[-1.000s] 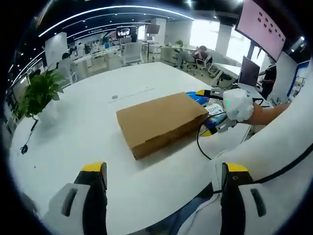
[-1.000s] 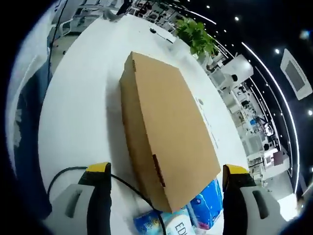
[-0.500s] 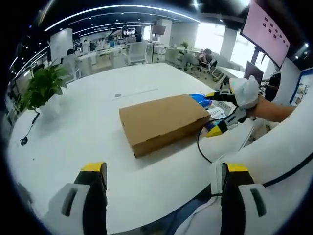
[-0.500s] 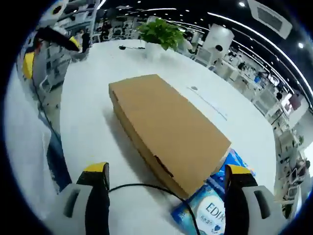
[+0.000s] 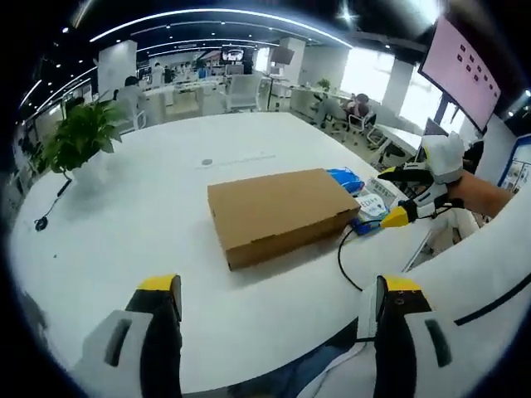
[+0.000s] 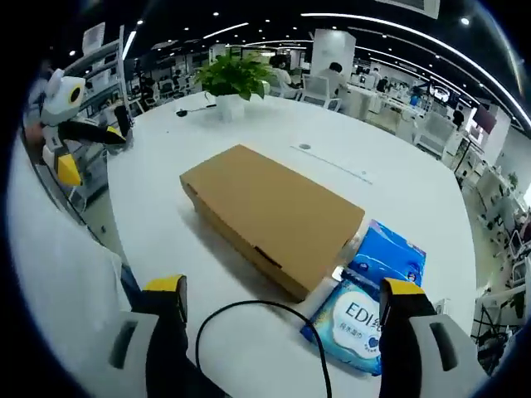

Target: Operate the shoe box by opening the lid, removing the specified soft item, and placing it in the target area until the item is outside and the box remains undamaged.

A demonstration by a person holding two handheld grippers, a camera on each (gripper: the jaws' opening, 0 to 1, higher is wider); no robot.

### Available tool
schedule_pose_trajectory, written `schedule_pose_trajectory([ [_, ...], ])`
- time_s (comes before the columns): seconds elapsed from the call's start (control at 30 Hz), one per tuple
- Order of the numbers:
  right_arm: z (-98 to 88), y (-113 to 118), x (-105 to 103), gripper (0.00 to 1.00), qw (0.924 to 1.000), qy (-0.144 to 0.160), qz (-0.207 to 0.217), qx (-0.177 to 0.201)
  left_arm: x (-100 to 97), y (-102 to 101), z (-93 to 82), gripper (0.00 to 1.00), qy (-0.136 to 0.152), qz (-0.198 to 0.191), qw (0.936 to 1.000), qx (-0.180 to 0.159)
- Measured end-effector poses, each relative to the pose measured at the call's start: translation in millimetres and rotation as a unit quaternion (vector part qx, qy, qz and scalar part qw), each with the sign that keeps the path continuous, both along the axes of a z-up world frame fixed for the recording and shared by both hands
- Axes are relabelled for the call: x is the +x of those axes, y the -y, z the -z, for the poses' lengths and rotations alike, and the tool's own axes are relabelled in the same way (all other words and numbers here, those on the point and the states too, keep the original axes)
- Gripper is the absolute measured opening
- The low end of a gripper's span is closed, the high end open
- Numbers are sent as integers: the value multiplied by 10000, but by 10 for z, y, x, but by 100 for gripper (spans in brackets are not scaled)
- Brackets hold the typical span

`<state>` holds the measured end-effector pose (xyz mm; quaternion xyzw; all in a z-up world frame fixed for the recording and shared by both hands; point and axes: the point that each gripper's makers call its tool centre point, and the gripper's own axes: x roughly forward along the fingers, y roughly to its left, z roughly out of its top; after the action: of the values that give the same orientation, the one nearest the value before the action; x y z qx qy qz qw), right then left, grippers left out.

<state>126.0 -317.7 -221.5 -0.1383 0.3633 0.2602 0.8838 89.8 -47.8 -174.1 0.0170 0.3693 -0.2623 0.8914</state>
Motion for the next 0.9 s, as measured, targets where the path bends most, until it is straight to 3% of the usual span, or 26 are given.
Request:
schedule_pose_trajectory([
  [0.1, -62, 59, -114, 98, 9996, -181, 99, 197, 4, -6, -10, 99, 34, -22, 10000, 29],
  [0.5, -518, 281, -450, 96, 9955, -224, 371, 848, -115, 73, -6, 99, -23, -50, 9999, 118],
  [0.9, -677, 550, -742, 92, 9920, -316, 720, 992, -186, 214, -129, 99, 68, -96, 9999, 22],
])
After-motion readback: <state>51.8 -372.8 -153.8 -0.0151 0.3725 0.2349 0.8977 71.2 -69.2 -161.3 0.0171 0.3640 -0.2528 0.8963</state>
